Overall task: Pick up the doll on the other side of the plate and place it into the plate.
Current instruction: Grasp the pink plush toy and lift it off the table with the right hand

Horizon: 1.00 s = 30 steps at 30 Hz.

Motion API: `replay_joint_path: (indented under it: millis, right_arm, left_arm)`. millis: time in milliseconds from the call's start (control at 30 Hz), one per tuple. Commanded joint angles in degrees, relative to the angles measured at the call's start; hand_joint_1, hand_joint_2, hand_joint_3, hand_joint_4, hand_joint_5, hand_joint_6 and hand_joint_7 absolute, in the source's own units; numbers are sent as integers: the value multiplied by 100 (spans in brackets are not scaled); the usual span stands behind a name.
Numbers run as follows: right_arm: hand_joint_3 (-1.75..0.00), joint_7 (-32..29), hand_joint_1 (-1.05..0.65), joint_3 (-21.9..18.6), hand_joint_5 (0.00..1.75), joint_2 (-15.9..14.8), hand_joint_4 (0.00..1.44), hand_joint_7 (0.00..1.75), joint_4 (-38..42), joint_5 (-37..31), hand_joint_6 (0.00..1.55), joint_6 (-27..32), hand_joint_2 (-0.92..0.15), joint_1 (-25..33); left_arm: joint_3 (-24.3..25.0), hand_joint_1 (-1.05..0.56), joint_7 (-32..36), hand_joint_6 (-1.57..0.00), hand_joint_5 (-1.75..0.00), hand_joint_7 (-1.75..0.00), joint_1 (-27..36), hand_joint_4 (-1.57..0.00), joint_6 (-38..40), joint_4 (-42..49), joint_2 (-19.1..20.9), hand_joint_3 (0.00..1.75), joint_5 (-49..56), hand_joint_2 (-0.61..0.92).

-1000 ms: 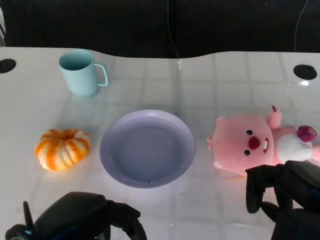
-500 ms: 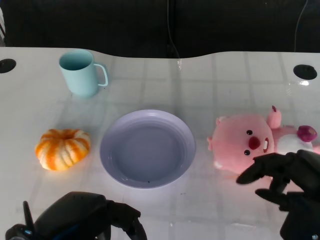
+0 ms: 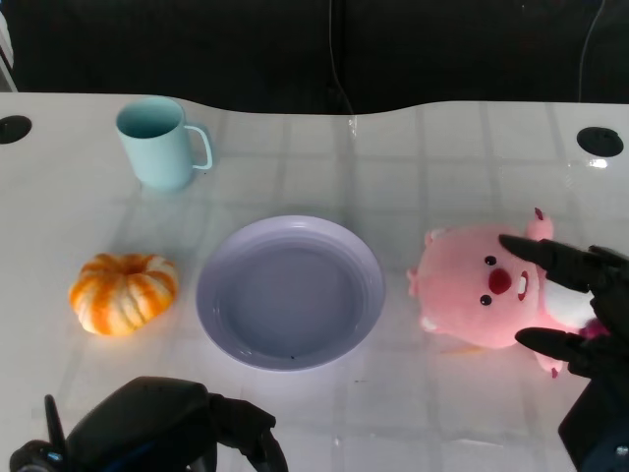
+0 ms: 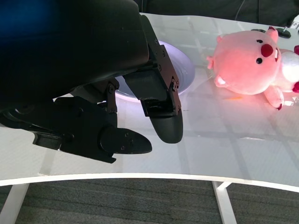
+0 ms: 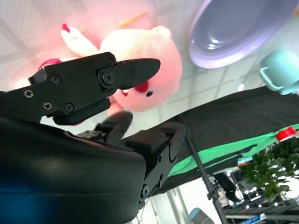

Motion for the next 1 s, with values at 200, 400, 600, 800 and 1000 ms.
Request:
replay_joint_path:
  millis: [200, 400, 600, 800, 1000]
  right_arm:
    - [-3, 15, -58, 22, 41, -88, 0, 0, -182, -908, 20, 696, -92, -108]
    - [-1, 715, -62, 209, 39, -221, 0, 2, -289, -1483, 18, 1437, -90, -306]
    - [-1, 1135, -64, 487, 36, -244, 0, 2, -23, -1775, 18, 1850, -91, -647]
    - [0, 1115, -65, 818, 38, -258, 2, 2, 709, -2004, 21, 1937, -91, -1111]
    - [-1, 991, -64, 999, 37, -261, 4, 2, 1680, -1872, 24, 1827, -92, -1575]
  left_arm:
    - [18, -18, -34, -86, -120, -59, -12, -71, 39, -21, 91, 26, 47, 92]
    - [-33, -20, -14, -86, -120, -59, -46, -70, 47, 5, 62, 27, 114, 92]
    - [-37, -20, 8, -87, -120, -59, -58, -72, -8, 27, 52, 27, 100, 92]
    - [-38, -19, -13, -87, -121, -60, -50, -71, 50, -21, 27, 27, 105, 92]
    - [-84, -20, -34, -86, -121, -60, -24, -71, 127, -113, -3, 28, 176, 92]
